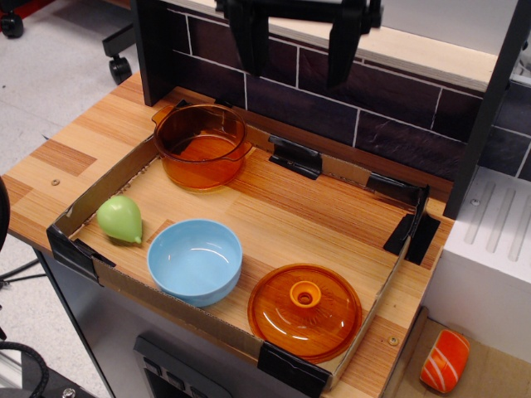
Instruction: Put pear in bowl
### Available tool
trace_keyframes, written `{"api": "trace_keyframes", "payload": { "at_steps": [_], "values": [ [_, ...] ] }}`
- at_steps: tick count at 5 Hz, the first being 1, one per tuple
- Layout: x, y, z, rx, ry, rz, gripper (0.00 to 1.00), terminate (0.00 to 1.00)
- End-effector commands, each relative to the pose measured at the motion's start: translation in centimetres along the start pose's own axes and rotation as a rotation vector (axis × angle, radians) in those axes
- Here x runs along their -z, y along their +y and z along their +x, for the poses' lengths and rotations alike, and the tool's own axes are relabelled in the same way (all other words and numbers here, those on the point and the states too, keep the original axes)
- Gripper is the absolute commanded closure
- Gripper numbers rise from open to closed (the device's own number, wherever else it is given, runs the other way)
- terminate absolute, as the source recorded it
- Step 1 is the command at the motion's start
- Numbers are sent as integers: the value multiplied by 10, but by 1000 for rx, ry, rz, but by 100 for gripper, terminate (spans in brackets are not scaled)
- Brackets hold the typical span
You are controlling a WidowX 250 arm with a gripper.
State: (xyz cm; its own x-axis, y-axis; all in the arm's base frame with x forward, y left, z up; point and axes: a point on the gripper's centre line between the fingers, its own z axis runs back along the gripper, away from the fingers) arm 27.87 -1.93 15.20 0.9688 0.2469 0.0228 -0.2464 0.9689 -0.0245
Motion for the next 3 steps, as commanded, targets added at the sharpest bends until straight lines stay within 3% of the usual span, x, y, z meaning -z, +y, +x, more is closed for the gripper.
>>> {"api": "trace_keyframes", "payload": {
  "at_steps": [1, 2, 3],
  "values": [
    [30, 65, -15, -264, -75, -78, 0, 0],
    [38, 97, -18, -496, -135, -137, 0, 0],
    [45, 118, -26, -663, -157, -127, 0, 0]
  ]
}}
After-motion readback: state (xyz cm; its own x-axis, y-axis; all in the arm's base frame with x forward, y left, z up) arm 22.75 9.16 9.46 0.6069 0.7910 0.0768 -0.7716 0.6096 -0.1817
